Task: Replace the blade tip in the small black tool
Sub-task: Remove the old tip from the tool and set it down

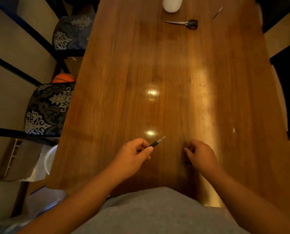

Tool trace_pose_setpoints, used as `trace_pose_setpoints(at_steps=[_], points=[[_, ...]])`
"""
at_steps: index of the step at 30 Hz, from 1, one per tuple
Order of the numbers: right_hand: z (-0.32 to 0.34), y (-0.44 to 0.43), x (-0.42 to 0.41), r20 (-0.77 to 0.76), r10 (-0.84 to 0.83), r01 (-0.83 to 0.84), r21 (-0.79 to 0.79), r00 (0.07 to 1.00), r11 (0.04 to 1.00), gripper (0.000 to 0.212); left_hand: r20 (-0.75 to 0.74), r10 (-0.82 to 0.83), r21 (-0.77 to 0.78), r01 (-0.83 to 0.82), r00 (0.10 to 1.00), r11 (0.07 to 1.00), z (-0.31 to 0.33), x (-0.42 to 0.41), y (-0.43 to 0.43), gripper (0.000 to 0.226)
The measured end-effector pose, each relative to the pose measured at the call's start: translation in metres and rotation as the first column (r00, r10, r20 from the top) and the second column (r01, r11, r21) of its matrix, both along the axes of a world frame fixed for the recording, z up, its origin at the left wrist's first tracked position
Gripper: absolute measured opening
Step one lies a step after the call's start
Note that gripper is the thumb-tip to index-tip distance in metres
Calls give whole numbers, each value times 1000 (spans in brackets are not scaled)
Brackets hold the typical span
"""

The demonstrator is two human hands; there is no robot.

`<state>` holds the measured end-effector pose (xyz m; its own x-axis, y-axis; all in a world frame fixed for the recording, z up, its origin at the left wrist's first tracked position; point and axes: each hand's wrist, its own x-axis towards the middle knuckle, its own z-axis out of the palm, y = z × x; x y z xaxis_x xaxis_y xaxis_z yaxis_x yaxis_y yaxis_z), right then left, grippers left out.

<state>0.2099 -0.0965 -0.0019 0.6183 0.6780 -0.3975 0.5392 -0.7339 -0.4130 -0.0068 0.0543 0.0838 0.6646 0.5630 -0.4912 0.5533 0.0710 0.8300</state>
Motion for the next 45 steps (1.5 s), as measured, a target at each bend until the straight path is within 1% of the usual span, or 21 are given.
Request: trace_pose_setpoints(at_steps=[3,9,11,13,14,15,16,17,18,20,21,22,24,26,28,32,35,39,41,45], points=[[-3,-2,-1,-40,-16,16,-2,999,1000,12,14,3,-13,-3,1000,1000,-1,5,0,21],[-3,-4,0,32,66,-64,-54,997,996,14,6,2,2,-2,1000,1000,2,6,-4,17],[4,-3,-1,61,91,-86,-75,994,993,17,13,2,6,-3,1000,1000,3,5,-6,16],[17,-3,-5,52,87,-83,-66,995,994,17,12,-3,18,3,1000,1000,4,2,-9,16],[27,-3,-10,9,73,-73,-45,997,996,15,9,-5,22,4,1000,1000,4,2,-10,16],[38,-3,-16,-67,55,-56,-14,996,998,13,4,-5,23,5,1000,1000,4,1,-12,16],[50,-3,-25,-175,34,-30,21,984,999,11,-3,-6,19,6,1000,1000,3,0,-14,16],[62,-3,-36,-305,8,9,55,952,998,10,-7,-9,9,9,1000,1000,3,0,-16,15],[75,-5,-46,-444,-20,65,86,896,994,8,-10,-13,-3,13,1000,1000,3,0,-19,15],[96,-6,-65,-676,-68,209,129,734,969,8,-6,-25,-33,24,1000,999,5,1,-27,14],[102,-6,-71,-748,-85,279,138,658,950,11,-2,-32,-49,32,999,998,6,3,-31,14],[106,-6,-75,-787,-98,338,145,609,930,14,2,-42,-59,42,999,997,7,4,-35,13],[111,-8,-78,-812,-111,415,170,573,894,14,8,-61,-65,62,998,996,9,6,-44,12],[113,-12,-77,-817,-118,465,197,564,863,16,20,-70,-68,71,997,995,11,9,-53,12],[115,-19,-76,-808,-133,488,207,574,848,20,32,-83,-64,85,996,994,13,12,-60,12],[116,-31,-71,-803,-160,537,223,575,813,20,57,-97,-55,100,994,993,14,16,-70,13],[117,-37,-72,-811,-178,575,223,558,788,19,64,-110,-34,112,992,993,15,16,-77,14],[117,-41,-73,-823,-219,656,226,525,720,21,65,-106,-30,108,992,994,13,13,-82,15],[118,-42,-72,-819,-215,661,244,532,710,22,65,-107,-27,109,992,994,14,11,-84,16],[119,-40,-68,-817,-188,650,271,546,710,16,81,-86,-39,90,993,995,16,6,-86,16]])
